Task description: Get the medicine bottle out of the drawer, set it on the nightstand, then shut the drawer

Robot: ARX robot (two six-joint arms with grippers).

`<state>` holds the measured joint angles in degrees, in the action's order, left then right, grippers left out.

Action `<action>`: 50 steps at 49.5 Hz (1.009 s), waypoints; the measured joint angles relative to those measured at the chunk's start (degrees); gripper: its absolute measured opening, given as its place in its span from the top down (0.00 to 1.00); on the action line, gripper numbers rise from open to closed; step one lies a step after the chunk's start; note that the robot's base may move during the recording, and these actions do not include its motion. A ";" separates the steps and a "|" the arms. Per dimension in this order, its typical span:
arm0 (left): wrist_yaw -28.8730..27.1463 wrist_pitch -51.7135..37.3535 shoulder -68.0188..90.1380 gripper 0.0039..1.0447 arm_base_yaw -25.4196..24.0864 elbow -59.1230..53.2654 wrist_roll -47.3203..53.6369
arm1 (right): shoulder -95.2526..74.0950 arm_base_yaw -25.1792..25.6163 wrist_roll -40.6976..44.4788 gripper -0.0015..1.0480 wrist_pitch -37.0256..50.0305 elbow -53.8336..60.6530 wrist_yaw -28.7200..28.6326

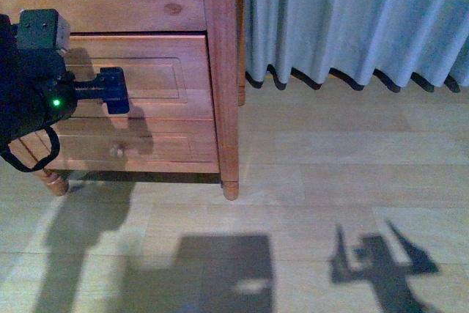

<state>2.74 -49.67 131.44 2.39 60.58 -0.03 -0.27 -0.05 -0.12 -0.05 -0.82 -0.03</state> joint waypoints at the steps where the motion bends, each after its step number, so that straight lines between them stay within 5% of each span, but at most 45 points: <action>1: 0.02 0.00 0.11 0.06 0.02 0.15 0.20 | 0.00 0.00 0.00 0.07 0.00 0.00 0.00; 4: 0.04 0.00 0.15 0.10 0.07 0.28 0.46 | 0.00 0.00 0.00 0.07 0.00 -0.02 0.00; 20: -1.75 0.00 1.05 0.72 0.20 0.74 0.90 | 0.00 0.00 0.00 0.07 0.00 -0.02 0.00; 39: -1.88 -2.84 0.52 0.75 0.22 -2.08 0.90 | 0.00 0.00 0.00 0.07 0.00 -0.02 0.00; 50: -2.60 -7.76 -4.55 0.75 0.79 -13.55 0.79 | 0.00 0.00 0.00 0.07 0.00 -0.02 0.00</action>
<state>0.14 -57.43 126.89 3.18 47.03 0.75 -0.27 -0.05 -0.12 -0.05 -0.84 -0.03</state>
